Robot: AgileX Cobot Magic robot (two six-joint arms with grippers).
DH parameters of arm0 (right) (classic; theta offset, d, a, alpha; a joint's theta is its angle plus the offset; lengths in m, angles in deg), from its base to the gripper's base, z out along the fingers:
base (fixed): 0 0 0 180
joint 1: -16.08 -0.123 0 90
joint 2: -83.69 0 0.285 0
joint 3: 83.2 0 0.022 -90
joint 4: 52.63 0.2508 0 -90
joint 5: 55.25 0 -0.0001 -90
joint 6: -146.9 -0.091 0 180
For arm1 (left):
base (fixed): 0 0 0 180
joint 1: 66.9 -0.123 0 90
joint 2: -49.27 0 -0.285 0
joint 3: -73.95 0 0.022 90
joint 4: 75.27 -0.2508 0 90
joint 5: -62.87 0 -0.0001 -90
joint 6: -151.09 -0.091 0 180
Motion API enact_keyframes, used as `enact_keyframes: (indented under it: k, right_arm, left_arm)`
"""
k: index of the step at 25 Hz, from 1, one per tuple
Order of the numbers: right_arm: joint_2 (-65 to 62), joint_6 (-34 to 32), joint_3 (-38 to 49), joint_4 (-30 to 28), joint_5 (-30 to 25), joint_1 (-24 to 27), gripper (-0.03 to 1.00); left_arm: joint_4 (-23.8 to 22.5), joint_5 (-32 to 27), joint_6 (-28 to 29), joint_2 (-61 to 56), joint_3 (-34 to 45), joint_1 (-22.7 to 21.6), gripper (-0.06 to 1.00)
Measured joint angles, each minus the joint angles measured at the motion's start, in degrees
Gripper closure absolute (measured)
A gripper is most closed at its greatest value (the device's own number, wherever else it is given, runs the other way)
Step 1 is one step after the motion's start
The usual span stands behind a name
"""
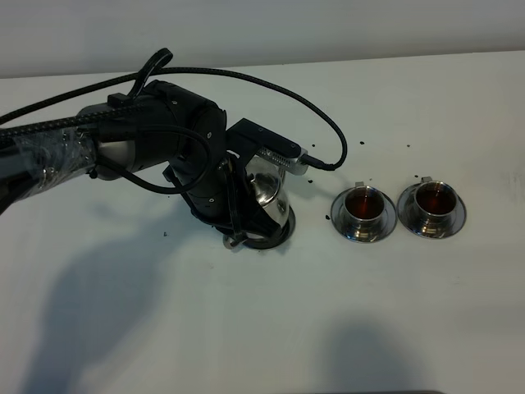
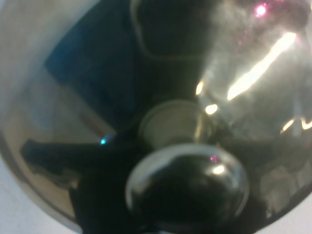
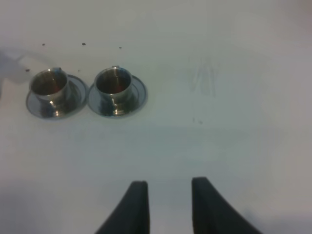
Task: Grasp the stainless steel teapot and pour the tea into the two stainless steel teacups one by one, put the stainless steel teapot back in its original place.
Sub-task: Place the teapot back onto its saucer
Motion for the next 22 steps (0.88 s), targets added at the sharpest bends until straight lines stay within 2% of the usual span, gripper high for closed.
enact_keyframes:
  k: [22]
  right_arm:
    - [0.00, 0.01, 0.00, 0.00, 0.00, 0.00, 0.76]
  left_arm:
    - [-0.37, 0.15, -0.50, 1.33, 0.04, 0.05, 0.72]
